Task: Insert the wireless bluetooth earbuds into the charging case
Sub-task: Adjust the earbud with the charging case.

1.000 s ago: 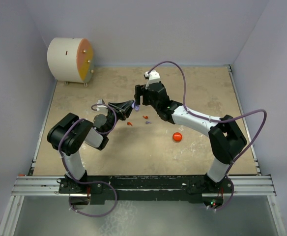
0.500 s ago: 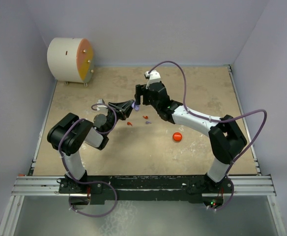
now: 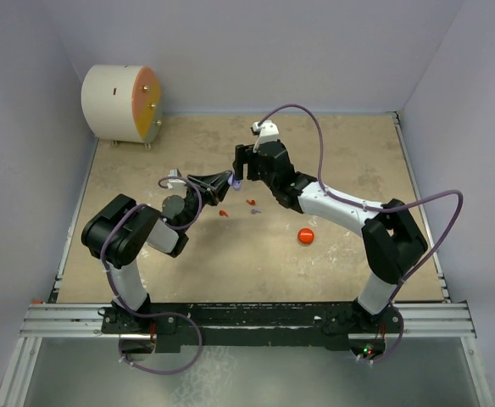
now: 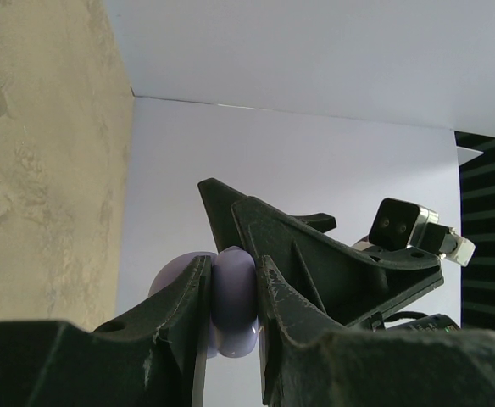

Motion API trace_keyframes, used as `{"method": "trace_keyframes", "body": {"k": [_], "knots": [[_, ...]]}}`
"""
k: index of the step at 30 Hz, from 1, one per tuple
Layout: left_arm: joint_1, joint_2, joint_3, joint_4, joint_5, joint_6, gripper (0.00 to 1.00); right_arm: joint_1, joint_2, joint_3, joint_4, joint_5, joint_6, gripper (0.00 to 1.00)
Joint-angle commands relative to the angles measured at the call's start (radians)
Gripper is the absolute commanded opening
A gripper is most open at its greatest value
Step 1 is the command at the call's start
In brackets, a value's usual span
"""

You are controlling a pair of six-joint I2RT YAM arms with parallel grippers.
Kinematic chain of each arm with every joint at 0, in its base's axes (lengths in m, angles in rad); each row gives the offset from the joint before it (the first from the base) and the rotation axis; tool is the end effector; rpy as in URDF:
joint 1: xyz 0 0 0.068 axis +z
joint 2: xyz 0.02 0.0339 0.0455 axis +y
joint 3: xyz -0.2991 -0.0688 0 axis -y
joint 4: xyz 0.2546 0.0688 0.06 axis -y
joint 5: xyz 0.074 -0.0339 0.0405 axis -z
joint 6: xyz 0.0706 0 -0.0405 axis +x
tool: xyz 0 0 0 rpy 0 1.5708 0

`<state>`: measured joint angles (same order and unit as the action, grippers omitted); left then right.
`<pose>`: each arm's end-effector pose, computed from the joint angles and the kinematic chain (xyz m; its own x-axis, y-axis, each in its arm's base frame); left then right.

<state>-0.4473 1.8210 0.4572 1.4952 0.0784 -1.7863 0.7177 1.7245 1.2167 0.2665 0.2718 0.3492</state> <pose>0.3116 -0.1556 0.1854 -0.5149 -0.8331 0.2020 0.0082 -0.2404 -0.9706 0.3555 0.2852 0.3038 -0.3187 0.1593 -0.9344 -0.3492 0.8967 0.2720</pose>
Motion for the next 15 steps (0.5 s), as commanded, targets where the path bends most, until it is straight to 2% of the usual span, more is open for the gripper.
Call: {"method": "trace_keyframes", "body": {"k": [1, 15], "knots": [[-0.001, -0.032, 0.041, 0.079, 0.001, 0.024, 0.00, 0.002, -0.058, -0.020, -0.039, 0.001, 0.008, 0.81], [0.001, -0.044, 0.043, 0.061, 0.001, 0.033, 0.00, 0.001, -0.081, -0.039, -0.057, 0.007, 0.013, 0.81]]}}
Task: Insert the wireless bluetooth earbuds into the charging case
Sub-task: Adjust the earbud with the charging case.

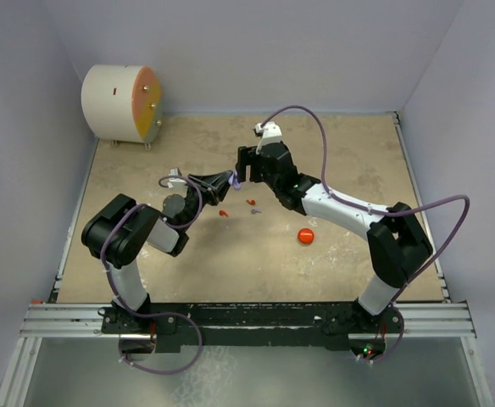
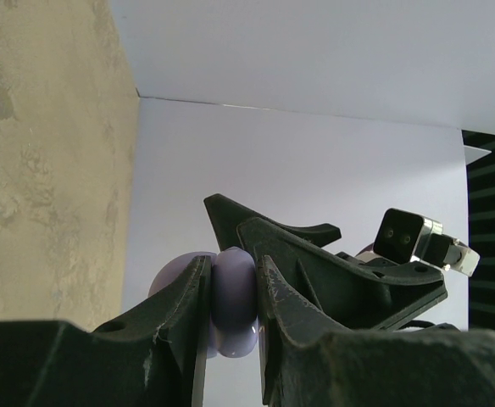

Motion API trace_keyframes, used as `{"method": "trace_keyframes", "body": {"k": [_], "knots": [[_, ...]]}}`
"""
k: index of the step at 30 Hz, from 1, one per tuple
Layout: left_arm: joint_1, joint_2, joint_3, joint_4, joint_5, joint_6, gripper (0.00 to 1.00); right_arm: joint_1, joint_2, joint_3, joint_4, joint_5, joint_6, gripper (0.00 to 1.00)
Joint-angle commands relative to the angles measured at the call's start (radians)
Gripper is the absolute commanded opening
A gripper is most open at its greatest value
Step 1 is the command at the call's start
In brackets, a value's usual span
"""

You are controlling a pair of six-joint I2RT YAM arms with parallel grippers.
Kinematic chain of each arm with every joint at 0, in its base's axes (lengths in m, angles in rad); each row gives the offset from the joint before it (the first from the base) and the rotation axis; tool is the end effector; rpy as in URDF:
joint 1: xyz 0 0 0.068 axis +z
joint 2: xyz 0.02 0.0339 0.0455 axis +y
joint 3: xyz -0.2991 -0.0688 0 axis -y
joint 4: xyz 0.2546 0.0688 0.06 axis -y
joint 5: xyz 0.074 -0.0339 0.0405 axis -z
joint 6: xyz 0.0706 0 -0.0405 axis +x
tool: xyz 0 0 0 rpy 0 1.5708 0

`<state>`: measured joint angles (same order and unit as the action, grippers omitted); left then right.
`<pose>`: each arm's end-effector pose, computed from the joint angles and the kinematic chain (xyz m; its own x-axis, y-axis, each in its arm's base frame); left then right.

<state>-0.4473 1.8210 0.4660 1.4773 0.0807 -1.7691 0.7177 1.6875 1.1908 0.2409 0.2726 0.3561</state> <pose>0.3135 -0.1567 0.1851 -0.5151 -0.8367 0.1859 0.0087 -0.2220 -0.9750 0.3474 0.2781 0.3061 -0.3310 0.1567 -0.9305 -0.3433 0.8986 0.2734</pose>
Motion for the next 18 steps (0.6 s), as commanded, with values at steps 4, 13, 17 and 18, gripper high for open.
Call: {"method": "trace_keyframes", "body": {"k": [4, 13, 17, 18], "knots": [[0.000, -0.048, 0.035, 0.074, -0.002, 0.019, 0.00, 0.001, -0.050, -0.022, -0.031, 0.007, 0.009, 0.81], [0.000, -0.061, 0.035, 0.052, 0.000, 0.031, 0.00, 0.001, -0.058, -0.023, -0.032, 0.007, 0.009, 0.81], [0.001, -0.059, 0.037, 0.053, 0.001, 0.030, 0.00, 0.001, -0.058, -0.022, -0.031, 0.022, 0.011, 0.81], [0.001, -0.060, 0.036, 0.054, 0.001, 0.029, 0.00, 0.002, -0.059, -0.022, -0.031, 0.030, 0.014, 0.81]]}}
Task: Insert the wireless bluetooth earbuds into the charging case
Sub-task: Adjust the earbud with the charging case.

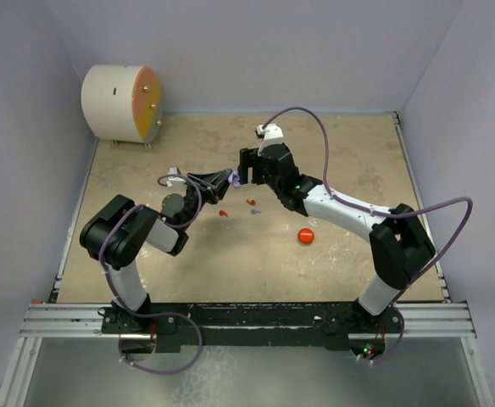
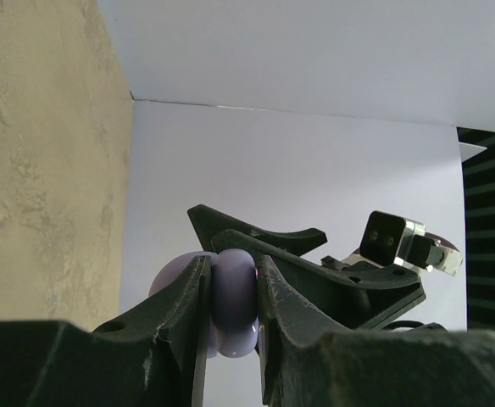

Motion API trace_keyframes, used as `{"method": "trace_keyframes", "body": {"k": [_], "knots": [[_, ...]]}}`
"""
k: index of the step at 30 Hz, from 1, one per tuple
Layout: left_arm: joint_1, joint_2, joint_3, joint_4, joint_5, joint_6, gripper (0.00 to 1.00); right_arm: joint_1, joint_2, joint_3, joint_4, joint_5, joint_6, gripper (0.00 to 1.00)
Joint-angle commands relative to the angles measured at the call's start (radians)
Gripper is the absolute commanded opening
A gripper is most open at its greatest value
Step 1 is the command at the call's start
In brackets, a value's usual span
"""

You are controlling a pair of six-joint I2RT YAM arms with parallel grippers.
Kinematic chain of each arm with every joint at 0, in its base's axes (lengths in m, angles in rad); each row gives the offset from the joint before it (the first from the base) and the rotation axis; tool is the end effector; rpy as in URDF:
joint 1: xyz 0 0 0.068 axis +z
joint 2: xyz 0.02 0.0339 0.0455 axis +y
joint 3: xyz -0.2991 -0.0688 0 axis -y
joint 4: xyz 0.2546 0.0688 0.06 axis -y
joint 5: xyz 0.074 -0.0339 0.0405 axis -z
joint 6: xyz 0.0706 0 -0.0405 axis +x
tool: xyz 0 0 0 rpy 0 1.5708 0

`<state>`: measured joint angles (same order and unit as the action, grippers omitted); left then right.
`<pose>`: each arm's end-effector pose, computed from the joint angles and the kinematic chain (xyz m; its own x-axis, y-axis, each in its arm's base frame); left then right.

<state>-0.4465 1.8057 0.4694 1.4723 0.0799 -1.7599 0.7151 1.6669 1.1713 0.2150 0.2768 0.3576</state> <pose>0.3134 -0.1563 0.1903 -0.5158 -0.8385 0.1756 0.0258 -0.2201 -0.9751 0.3430 0.2723 0.3036 -0.3472 0.1444 -0.9266 -0.3319 0.9052 0.2654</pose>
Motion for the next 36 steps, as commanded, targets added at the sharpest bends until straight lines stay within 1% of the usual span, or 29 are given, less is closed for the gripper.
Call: {"method": "trace_keyframes", "body": {"k": [1, 21, 36], "knots": [[-0.001, -0.044, 0.033, 0.059, 0.001, 0.020, 0.00, 0.004, -0.040, -0.002, -0.003, 0.036, 0.016, 0.81], [0.000, -0.052, 0.022, 0.057, 0.003, 0.020, 0.00, -0.017, -0.004, 0.062, 0.039, 0.056, -0.010, 0.81], [0.000, -0.049, 0.025, 0.043, 0.004, 0.031, 0.00, -0.028, 0.042, 0.142, 0.023, 0.041, -0.030, 0.81]]}}
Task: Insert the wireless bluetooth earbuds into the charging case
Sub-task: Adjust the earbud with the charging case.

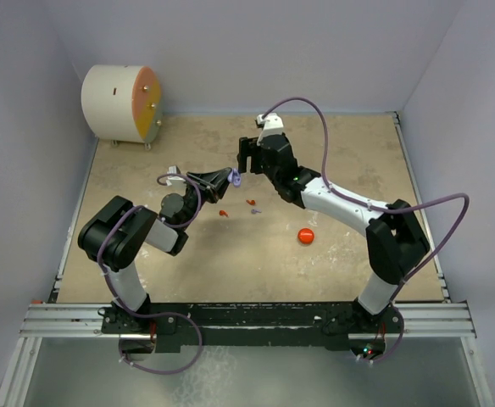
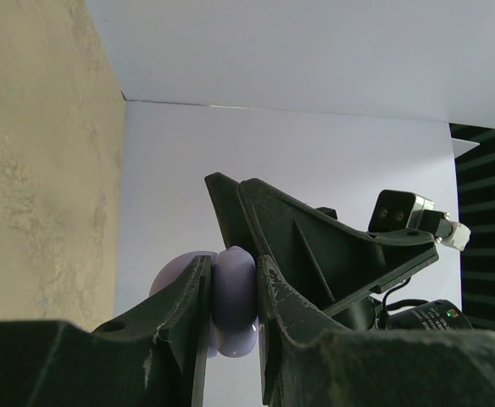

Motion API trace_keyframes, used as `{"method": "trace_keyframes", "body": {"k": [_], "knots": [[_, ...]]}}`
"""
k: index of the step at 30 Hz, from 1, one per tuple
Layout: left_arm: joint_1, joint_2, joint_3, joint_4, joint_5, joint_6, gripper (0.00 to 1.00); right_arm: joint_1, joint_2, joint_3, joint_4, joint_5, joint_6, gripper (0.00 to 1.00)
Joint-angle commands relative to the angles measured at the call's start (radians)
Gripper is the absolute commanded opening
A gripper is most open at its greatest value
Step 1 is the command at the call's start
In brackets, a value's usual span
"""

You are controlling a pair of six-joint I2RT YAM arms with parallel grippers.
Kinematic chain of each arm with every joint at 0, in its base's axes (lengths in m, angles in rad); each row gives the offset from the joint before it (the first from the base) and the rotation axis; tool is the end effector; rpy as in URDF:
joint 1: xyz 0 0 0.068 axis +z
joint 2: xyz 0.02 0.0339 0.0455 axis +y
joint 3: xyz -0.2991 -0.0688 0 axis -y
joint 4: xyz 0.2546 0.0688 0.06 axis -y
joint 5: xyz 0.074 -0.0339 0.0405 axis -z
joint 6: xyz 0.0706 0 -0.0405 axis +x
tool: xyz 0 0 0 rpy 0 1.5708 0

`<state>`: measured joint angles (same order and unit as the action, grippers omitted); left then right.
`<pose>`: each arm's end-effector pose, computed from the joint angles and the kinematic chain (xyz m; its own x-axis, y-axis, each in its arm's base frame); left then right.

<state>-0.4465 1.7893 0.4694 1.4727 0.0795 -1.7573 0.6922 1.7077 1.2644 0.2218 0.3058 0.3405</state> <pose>0.3122 -0.1557 0.1957 -0.5180 -0.8380 0.1714 0.0420 -0.2250 -0.9735 0.3634 0.2737 0.3238 -0.2872 0.1756 -0.9416 -0.3041 0.9155 0.2635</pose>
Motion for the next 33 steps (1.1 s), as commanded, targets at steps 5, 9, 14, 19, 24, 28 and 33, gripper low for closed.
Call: {"method": "trace_keyframes", "body": {"k": [5, 9, 14, 19, 24, 28, 33], "knots": [[0.000, -0.032, 0.033, 0.034, 0.006, 0.034, 0.00, -0.004, -0.003, 0.044, 0.011, 0.013, -0.014, 0.81], [0.000, -0.030, 0.035, 0.032, 0.008, 0.036, 0.00, -0.005, -0.002, 0.045, 0.007, 0.014, -0.017, 0.81], [0.000, -0.031, 0.038, 0.026, 0.007, 0.039, 0.00, -0.004, 0.003, 0.046, 0.004, 0.020, -0.024, 0.81], [0.000, -0.028, 0.041, 0.026, 0.007, 0.040, 0.00, -0.005, 0.000, 0.042, 0.007, 0.007, -0.028, 0.81], [0.000, -0.025, 0.043, 0.024, 0.008, 0.042, 0.00, -0.002, -0.005, 0.033, 0.013, -0.013, -0.035, 0.81], [-0.001, -0.022, 0.044, 0.026, 0.009, 0.042, 0.00, -0.002, -0.011, 0.024, 0.020, -0.029, -0.043, 0.81], [0.000, -0.020, 0.048, 0.025, 0.009, 0.041, 0.00, 0.003, -0.021, 0.009, 0.029, -0.041, -0.053, 0.80]]}}
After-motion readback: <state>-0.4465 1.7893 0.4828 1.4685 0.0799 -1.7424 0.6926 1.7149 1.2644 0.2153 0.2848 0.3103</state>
